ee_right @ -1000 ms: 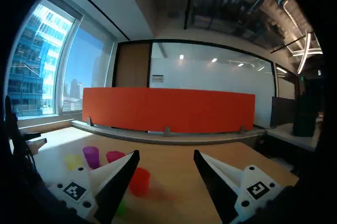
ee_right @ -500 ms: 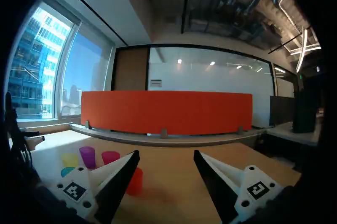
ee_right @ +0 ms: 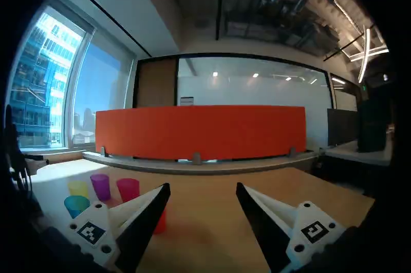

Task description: Pour water

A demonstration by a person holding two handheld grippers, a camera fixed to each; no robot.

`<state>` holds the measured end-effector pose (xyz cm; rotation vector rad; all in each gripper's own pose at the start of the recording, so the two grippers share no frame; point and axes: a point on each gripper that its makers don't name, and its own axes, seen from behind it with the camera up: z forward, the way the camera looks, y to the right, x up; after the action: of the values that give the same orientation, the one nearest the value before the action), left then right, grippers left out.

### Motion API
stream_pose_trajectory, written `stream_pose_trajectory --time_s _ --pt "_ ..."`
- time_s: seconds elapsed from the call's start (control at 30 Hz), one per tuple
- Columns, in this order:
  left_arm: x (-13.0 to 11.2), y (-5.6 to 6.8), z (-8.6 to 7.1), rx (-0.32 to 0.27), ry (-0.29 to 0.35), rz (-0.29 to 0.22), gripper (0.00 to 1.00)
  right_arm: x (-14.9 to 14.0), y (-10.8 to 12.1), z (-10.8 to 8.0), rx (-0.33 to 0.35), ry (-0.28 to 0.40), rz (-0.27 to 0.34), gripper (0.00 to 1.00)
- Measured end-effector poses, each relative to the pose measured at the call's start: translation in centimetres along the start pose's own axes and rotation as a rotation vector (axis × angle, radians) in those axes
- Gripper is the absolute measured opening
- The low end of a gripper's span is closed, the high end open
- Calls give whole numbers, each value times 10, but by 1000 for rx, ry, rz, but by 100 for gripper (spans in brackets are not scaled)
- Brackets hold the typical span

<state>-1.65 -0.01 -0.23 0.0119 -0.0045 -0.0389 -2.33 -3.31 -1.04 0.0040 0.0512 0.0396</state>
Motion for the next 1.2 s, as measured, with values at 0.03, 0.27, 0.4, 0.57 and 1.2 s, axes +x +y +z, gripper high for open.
stream_pose_trajectory --time_s 0.03,0.27,0.4,0.57,1.2 --pt "0 0 0 0 0 0 92 -1 1 0 -2 0 0 100" --pt "0 0 0 0 0 0 92 -4 12 1 -15 4 32 100" --pt "0 0 0 0 0 0 92 -9 21 2 -32 -8 45 99" --pt "0 0 0 0 0 0 92 -18 25 2 -41 -25 32 99" --pt "0 1 0 0 0 0 92 -30 26 2 -51 -54 -10 99"
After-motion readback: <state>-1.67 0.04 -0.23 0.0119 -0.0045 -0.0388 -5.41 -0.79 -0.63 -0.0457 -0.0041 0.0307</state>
